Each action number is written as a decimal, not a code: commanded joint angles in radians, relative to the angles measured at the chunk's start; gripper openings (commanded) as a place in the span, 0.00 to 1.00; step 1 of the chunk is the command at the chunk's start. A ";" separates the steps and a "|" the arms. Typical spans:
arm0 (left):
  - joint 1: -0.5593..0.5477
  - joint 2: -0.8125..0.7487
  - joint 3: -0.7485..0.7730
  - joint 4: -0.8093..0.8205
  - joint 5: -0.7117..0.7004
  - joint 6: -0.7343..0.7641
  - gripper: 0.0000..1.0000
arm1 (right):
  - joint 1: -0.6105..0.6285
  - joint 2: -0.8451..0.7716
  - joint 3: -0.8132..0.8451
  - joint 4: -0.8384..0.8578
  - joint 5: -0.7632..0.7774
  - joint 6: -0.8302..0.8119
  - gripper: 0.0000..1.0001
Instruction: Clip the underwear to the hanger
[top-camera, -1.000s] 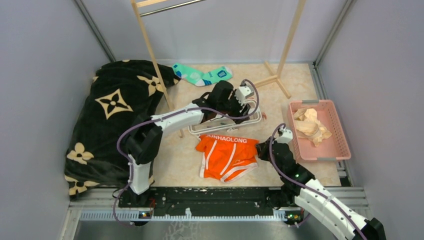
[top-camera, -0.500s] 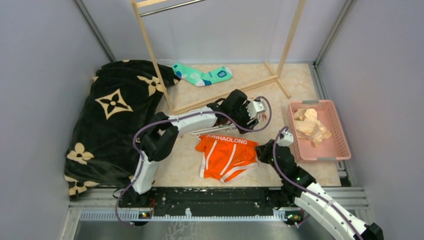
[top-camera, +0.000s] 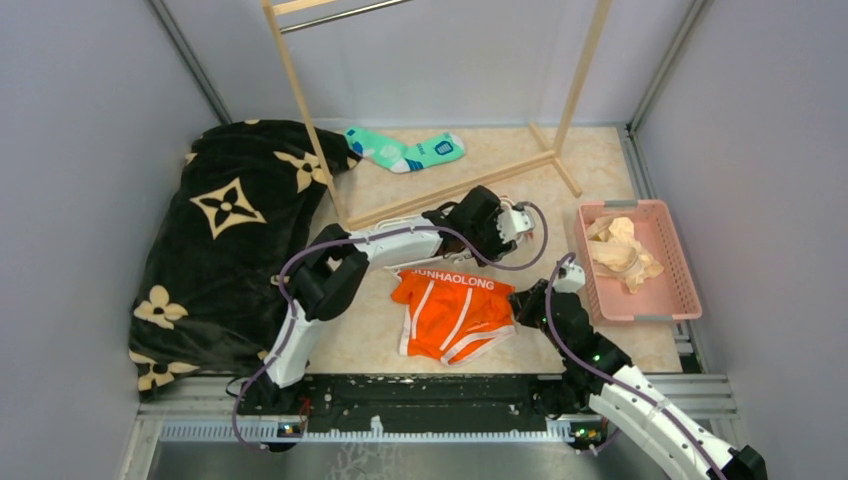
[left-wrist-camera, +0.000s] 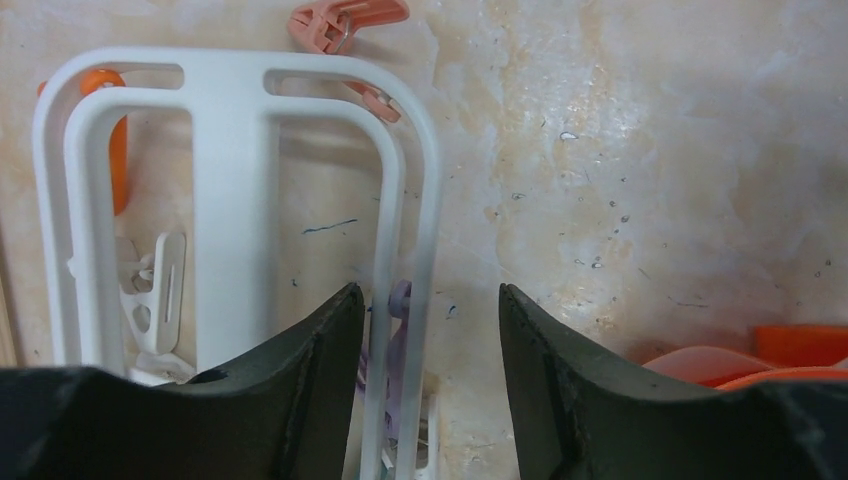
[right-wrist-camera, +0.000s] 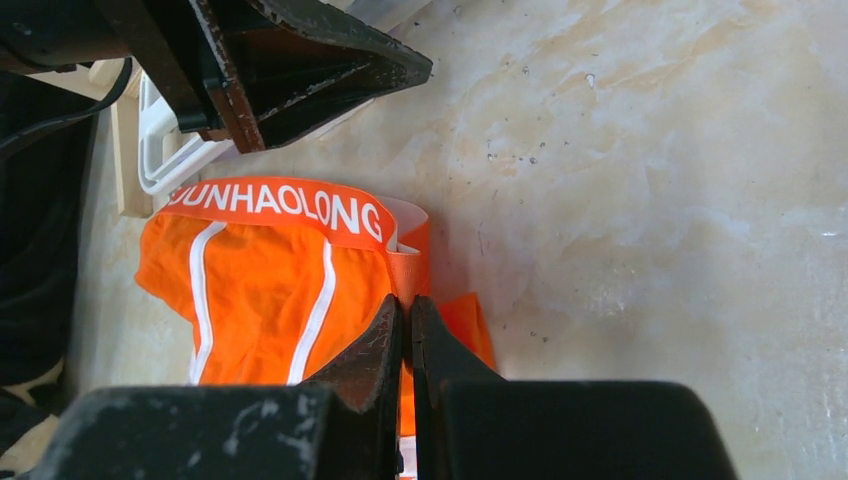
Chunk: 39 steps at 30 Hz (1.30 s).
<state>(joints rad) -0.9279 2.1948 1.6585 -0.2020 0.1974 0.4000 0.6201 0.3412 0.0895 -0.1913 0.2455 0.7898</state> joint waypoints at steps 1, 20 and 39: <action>-0.012 0.020 0.039 -0.005 -0.032 0.034 0.53 | 0.007 -0.008 0.006 0.028 -0.008 0.006 0.00; -0.015 -0.233 -0.051 -0.138 0.105 0.115 0.18 | 0.007 0.040 0.146 -0.105 0.012 -0.089 0.00; -0.017 -0.395 0.015 -0.310 0.114 0.179 0.17 | 0.007 -0.102 0.324 0.001 -0.323 -0.508 0.00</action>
<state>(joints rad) -0.9409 1.8790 1.5917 -0.4694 0.3244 0.5331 0.6201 0.2417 0.3202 -0.2588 0.0525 0.4034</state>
